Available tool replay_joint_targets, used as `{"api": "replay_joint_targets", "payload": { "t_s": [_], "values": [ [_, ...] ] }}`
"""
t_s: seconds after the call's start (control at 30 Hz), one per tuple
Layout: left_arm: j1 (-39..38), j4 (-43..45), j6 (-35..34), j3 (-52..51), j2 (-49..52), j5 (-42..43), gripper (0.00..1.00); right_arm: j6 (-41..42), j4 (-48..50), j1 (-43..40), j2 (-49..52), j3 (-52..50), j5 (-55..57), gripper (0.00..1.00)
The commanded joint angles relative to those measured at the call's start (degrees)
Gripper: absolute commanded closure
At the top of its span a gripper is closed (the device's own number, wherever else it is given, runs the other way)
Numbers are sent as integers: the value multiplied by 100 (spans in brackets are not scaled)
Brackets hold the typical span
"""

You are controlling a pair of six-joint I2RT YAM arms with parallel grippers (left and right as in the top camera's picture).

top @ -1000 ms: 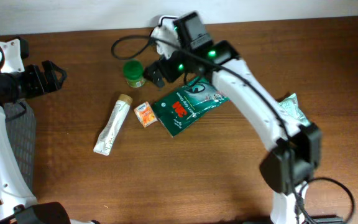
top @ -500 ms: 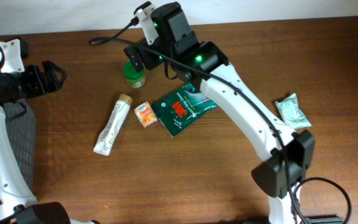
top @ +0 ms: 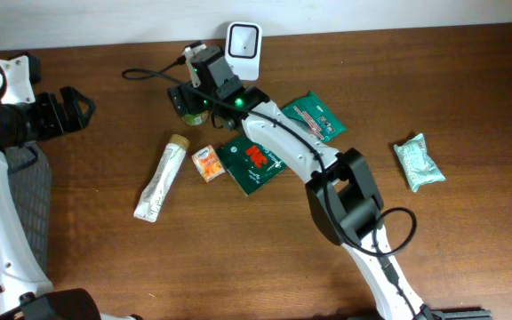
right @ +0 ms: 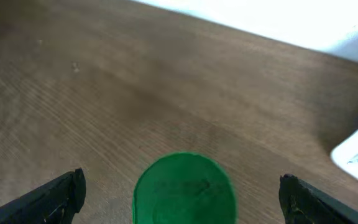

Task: Scan the item barcode
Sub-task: 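Hold the green jar in front of the scanner, rotating it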

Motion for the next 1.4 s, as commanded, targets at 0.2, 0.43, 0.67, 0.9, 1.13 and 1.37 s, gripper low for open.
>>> {"api": "replay_joint_targets", "payload": {
  "t_s": [0.2, 0.43, 0.67, 0.9, 1.13, 1.37],
  "values": [
    [0, -4, -72, 101, -76, 76, 1, -205, -125, 120, 468, 35, 396, 11],
    [0, -4, -72, 101, -76, 76, 1, -284, -90, 138, 501, 28, 457, 15],
    [0, -4, -72, 101, -76, 76, 1, -284, -114, 157, 514, 20, 457, 31],
    [0, -4, -72, 101, -76, 76, 1, -299, -413, 149, 299, 26, 503, 34],
    [0, -2, -72, 101, -76, 76, 1, -466, -1440, 63, -778, 26, 501, 38],
    [0, -4, -72, 101, -76, 76, 1, -483, -2496, -31, -1777, 26, 479, 38]
  ]
}}
